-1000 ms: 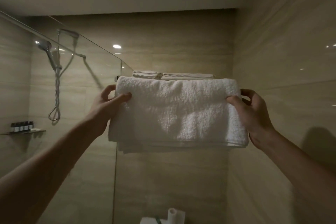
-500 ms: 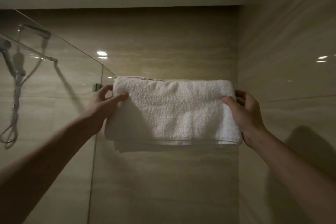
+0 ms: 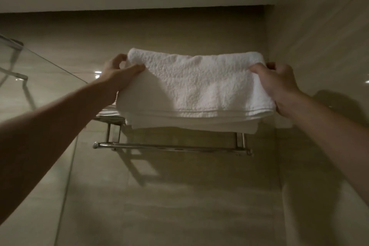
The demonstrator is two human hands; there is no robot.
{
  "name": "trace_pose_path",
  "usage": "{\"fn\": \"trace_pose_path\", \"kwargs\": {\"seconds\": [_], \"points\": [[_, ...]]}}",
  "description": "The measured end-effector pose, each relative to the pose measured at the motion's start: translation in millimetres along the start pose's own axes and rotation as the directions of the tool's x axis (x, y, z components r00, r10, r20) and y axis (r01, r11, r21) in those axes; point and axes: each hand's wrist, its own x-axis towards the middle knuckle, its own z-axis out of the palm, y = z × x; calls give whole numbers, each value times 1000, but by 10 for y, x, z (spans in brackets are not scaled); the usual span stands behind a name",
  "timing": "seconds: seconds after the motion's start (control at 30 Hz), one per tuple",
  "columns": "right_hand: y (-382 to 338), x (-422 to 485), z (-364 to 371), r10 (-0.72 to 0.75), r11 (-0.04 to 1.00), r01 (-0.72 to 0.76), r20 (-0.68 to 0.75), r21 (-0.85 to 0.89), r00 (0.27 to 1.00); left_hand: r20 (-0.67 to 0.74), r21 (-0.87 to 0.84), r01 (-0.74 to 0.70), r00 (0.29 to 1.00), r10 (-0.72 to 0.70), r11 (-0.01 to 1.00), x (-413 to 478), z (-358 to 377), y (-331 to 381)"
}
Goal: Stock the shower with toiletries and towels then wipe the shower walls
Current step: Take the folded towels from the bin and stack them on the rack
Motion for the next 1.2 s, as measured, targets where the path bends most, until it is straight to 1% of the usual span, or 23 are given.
{"fn": "trace_pose_path", "kwargs": {"seconds": [0.13, 0.2, 0.37, 0.47, 0.53, 0.67, 0.7, 0.77, 0.83, 0.87, 0.9, 0.93, 0.97, 1.0, 1.03, 1.07, 1.1, 1.13, 1.17, 1.2], "points": [[42, 546, 88, -57, 998, 57, 2, -15, 998, -83, 38, -40, 996, 43, 998, 502, 317, -12], [48, 808, 114, -61, 998, 62, 16, -20, 998, -98, 55, -41, 994, 46, 998, 733, 447, -26], [126, 1228, 156, -31, 999, 33, 53, -43, 998, -116, 111, -64, 990, 77, 992, 1147, 697, -99], [245, 1381, 242, 14, 998, -9, 76, -62, 997, -89, 172, -40, 994, 56, 984, 1316, 804, -227], [329, 1446, 286, 51, 993, -39, 107, -111, 993, -62, 220, -18, 998, 33, 975, 1367, 838, -302], [536, 1569, 439, 96, 982, -70, 142, -175, 985, -57, 308, 28, 998, -11, 951, 1468, 866, -492], [606, 1626, 493, 88, 976, -61, 121, -209, 989, -61, 338, 52, 998, -34, 940, 1485, 864, -548], [741, 1675, 603, 55, 936, -8, 124, -353, 991, -52, 443, 113, 994, -101, 889, 1488, 867, -667], [890, 1712, 680, 32, 848, 63, 169, -527, 985, -67, 552, 165, 986, -154, 818, 1452, 903, -770], [938, 1711, 701, 1, 786, 110, 179, -608, 984, -86, 561, 176, 984, -154, 809, 1445, 916, -820], [967, 1700, 718, -62, 718, 164, 173, -676, 983, -102, 540, 162, 987, -128, 826, 1433, 931, -852], [975, 1682, 732, -161, 660, 227, 160, -716, 974, -115, 505, 120, 991, -71, 855, 1431, 944, -878], [969, 1659, 738, -252, 622, 287, 161, -728, 954, -122, 493, 36, 992, 28, 869, 1407, 958, -880], [961, 1630, 743, -313, 602, 350, 191, -718, 930, -109, 503, -73, 983, 147, 861, 1381, 963, -857], [950, 1571, 752, -342, 589, 413, 249, -695, 906, -63, 506, -187, 966, 252, 842, 1319, 962, -814], [951, 1492, 767, -342, 571, 465, 318, -676, 884, 19, 501, -303, 940, 340, 810, 1238, 967, -771], [958, 1394, 780, -326, 548, 500, 379, -671, 866, 114, 509, -401, 908, 402, 762, 1131, 988, -733], [966, 1295, 785, -312, 514, 528, 426, -676, 849, 217, 527, -479, 875, 433, 702, 1024, 1006, -721], [983, 1201, 786, -315, 467, 562, 465, -682, 827, 318, 558, -547, 836, 447, 624, 893, 1030, -719], [1007, 1126, 781, -329, 413, 596, 498, -688, 803, 412, 606, -609, 790, 453, 511, 808, 1037, -762]]}}
